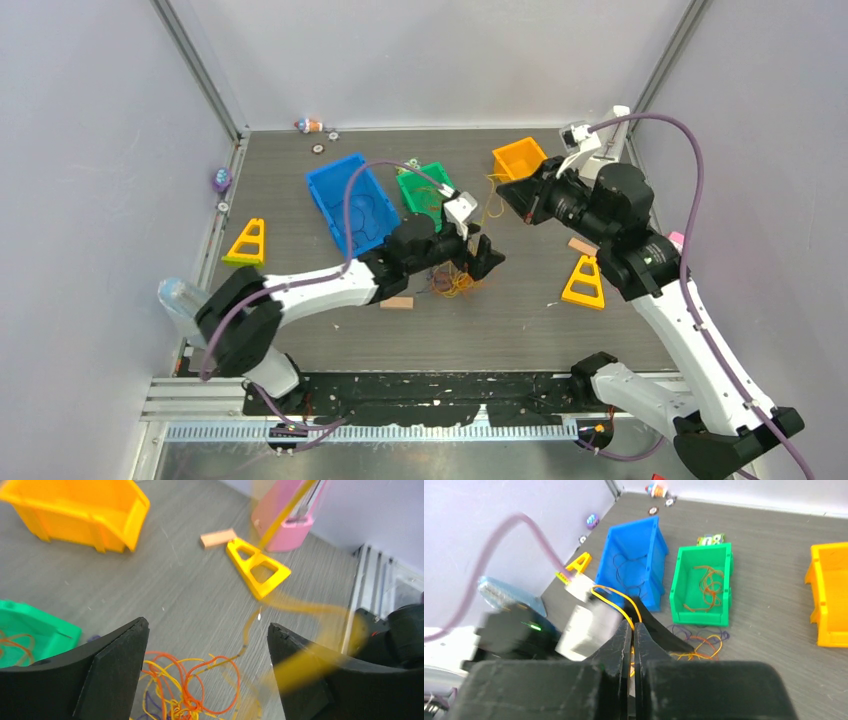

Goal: Untangle the cables
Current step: Untie the cable.

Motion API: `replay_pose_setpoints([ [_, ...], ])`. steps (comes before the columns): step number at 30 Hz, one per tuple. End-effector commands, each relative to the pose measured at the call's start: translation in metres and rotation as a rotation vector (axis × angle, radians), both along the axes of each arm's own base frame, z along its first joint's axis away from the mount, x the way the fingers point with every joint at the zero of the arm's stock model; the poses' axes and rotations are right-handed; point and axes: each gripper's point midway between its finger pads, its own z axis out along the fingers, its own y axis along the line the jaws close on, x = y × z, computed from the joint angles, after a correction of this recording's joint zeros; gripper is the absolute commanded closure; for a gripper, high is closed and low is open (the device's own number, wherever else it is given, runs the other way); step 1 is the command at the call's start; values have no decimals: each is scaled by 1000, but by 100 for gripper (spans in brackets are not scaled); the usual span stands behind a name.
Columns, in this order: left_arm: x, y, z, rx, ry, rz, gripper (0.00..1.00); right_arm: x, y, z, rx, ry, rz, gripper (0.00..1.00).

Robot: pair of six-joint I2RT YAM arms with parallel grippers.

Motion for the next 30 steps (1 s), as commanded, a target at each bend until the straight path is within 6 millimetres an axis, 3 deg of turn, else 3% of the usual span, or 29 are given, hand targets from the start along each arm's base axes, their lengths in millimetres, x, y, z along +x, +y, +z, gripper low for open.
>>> replay_pose_setpoints([
  [1,-2,-29,-30,-44,58,-78,16,-1,-14,70,117,-144,-94,95],
  [4,0,-26,-62,-3,120,-44,29,2,-41,96,157,-193,-240,95],
  [8,-6,-8,-74,-12,109,-10,28,4,-81,117,180,-232,-452,95],
  [12,-16,4,-103,55,160,-13,42,0,-114,139,194,-293,-610,95],
  [19,-43,42,-137,32,291,43,41,-3,-166,174,173,-362,-878,95],
  [25,-54,84,-167,128,350,157,46,-4,-183,210,183,-412,-972,95],
  [28,-60,99,-179,153,366,185,47,-1,-179,223,197,-425,-954,95],
  [30,-63,103,-177,141,370,187,49,6,-171,219,193,-408,-926,95],
])
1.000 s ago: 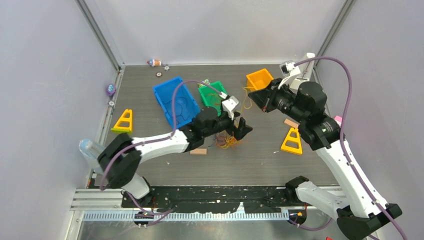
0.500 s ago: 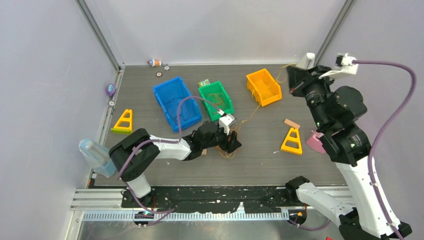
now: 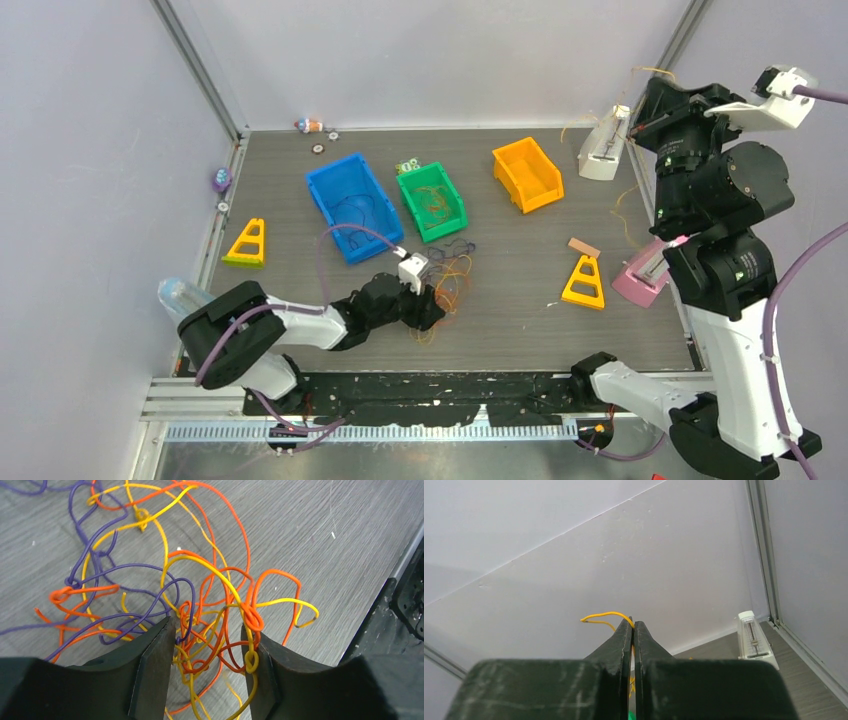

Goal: Untangle the cables
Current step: Untie the cable.

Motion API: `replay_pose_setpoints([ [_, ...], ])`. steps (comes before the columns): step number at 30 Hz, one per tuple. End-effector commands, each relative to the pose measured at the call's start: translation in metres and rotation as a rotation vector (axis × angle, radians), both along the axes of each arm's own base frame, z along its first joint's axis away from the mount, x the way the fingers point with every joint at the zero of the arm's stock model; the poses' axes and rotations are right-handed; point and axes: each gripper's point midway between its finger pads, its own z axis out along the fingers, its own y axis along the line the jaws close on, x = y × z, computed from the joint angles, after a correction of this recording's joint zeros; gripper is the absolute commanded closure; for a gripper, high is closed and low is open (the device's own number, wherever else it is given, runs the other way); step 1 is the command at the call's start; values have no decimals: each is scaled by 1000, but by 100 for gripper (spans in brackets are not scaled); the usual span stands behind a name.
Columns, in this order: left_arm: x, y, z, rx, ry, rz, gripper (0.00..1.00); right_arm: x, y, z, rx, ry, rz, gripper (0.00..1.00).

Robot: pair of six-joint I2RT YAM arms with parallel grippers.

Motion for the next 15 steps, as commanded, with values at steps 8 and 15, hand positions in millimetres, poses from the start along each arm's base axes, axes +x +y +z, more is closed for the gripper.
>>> replay_pose_setpoints([
  [8,5,27,54,-23,-102,95,49,55,9,-46,-36,126,-40,95],
  [15,10,47,82,33,-189,126,45,91,17,-61,-19,121,1,95],
])
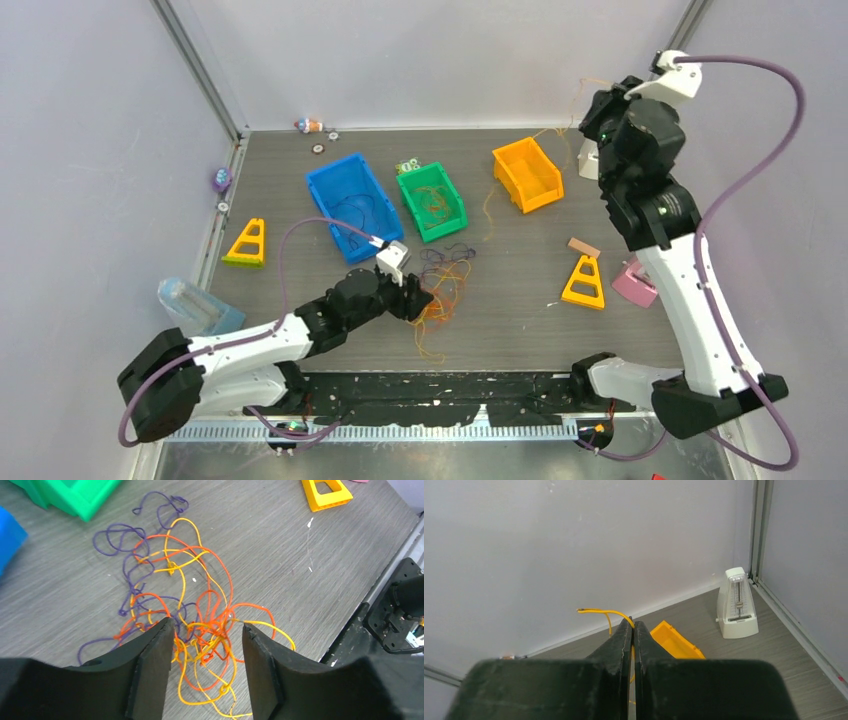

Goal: Untangle the cables
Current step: Untie the cable, then place the cable in the bin.

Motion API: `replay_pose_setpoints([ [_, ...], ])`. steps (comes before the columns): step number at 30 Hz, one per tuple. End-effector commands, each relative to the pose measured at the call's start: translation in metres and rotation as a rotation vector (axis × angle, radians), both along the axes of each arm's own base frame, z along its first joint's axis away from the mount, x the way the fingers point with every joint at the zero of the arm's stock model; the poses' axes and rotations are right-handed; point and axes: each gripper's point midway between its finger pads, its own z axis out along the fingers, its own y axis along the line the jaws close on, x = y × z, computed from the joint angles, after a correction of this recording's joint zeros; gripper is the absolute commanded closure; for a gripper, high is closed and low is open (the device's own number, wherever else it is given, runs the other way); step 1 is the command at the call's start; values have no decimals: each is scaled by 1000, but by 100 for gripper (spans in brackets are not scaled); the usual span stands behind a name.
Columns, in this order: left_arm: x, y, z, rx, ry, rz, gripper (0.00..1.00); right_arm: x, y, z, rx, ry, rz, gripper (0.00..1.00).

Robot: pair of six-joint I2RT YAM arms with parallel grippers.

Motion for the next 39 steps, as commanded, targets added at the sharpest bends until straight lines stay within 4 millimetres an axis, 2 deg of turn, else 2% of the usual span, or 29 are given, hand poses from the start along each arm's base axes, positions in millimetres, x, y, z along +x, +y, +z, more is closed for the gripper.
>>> replay_pose_setpoints([
  [1,10,19,14,84,-66,66,43,18,7,16,53,-84,42,95],
  [5,19,35,27,124,-73,157,26,42,17,14,51,-85,95,95],
  [6,21,38,34,117,-76,173,23,52,20,9,45,-71,109,95],
  [7,21,42,35,122,-71,187,20,55,21,16,45,-82,117,95],
  [8,22,46,40,120,-66,204,17,64,23,11,39,-68,127,95],
  [9,23,50,43,113,-58,220,15,66,23,18,38,-81,133,95],
  [12,25,64,50,89,-21,261,9,84,20,16,18,-71,119,95],
  [13,26,68,53,83,-13,270,8,86,18,21,15,-81,114,95],
  [14,27,71,57,81,-9,281,7,95,17,15,4,-65,105,95],
  [16,27,78,63,94,1,302,6,101,10,23,-6,-78,88,95],
  [21,31,89,78,100,6,338,4,124,-4,18,-27,-62,46,95],
  [22,32,90,81,100,4,343,4,125,-5,23,-28,-73,46,95],
  [23,33,92,83,98,2,350,4,132,-8,19,-30,-64,41,95],
  [24,34,94,84,100,1,356,4,133,-8,26,-30,-79,45,95],
  [25,35,95,85,102,-1,362,4,139,-10,22,-30,-71,44,95],
  [28,37,100,85,115,0,386,3,148,-12,27,-29,-83,54,95],
  [33,39,104,85,126,12,405,3,165,-12,8,-13,-51,57,95],
  [36,40,104,86,125,13,406,3,176,-13,-13,-9,-16,59,95],
  [39,40,104,86,126,11,408,3,192,-12,-45,-1,31,63,95],
])
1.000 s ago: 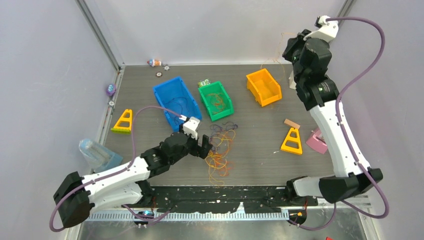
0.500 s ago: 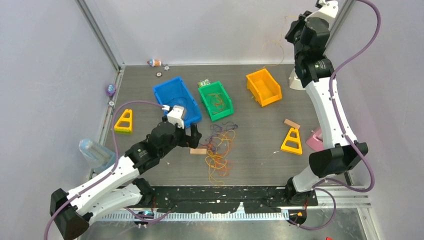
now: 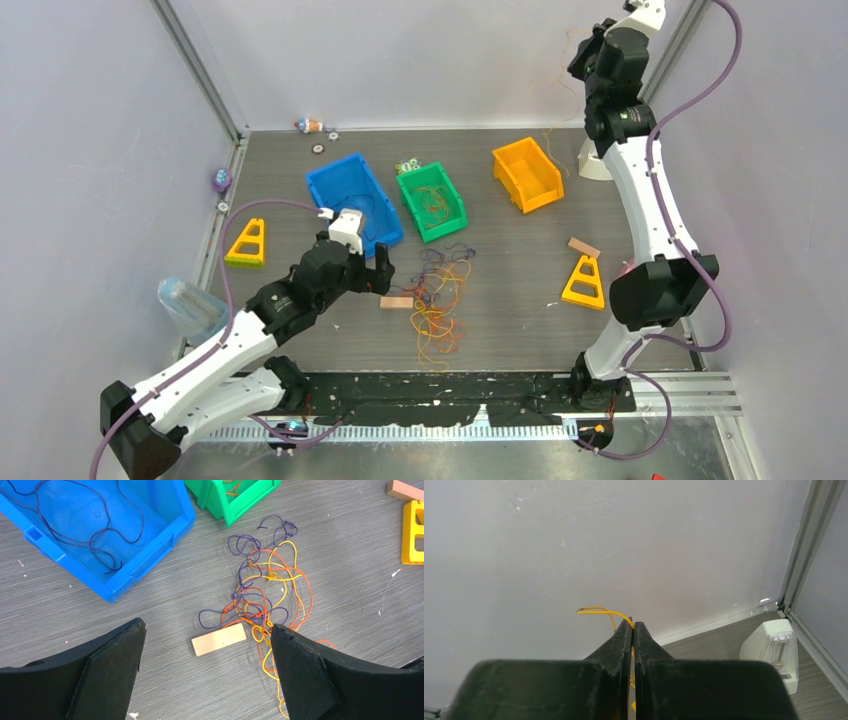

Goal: Untangle the cables
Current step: Place the cable in the bin.

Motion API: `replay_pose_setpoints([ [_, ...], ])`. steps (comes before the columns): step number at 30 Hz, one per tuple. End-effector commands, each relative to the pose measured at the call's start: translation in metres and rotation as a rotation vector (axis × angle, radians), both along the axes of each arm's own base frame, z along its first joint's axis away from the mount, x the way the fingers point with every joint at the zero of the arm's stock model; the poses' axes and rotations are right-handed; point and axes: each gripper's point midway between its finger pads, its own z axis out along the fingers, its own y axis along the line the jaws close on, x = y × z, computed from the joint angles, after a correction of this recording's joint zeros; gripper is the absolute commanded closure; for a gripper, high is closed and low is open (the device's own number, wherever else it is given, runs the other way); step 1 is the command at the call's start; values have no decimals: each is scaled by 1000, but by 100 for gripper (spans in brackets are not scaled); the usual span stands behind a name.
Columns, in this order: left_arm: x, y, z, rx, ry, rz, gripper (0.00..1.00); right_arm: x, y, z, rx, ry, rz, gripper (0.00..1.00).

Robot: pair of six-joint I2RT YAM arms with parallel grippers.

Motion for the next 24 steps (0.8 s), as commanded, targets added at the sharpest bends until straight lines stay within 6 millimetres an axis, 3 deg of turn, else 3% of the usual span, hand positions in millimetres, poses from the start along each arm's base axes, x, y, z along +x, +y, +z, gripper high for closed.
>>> replay_pose_setpoints([
  [1,7,0,22,-36,-40,27,3,19,1,-23,34,0,10,95],
  [5,7,0,22,-39,-38,27,3,35,-1,-58,49,56,11,95],
  [13,7,2,23,-37,-46,29,3,45,1,-80,12,101,32,95],
  [24,6,2,21,-32,-48,20,3,54,-5,-204,-53,342,8,95],
])
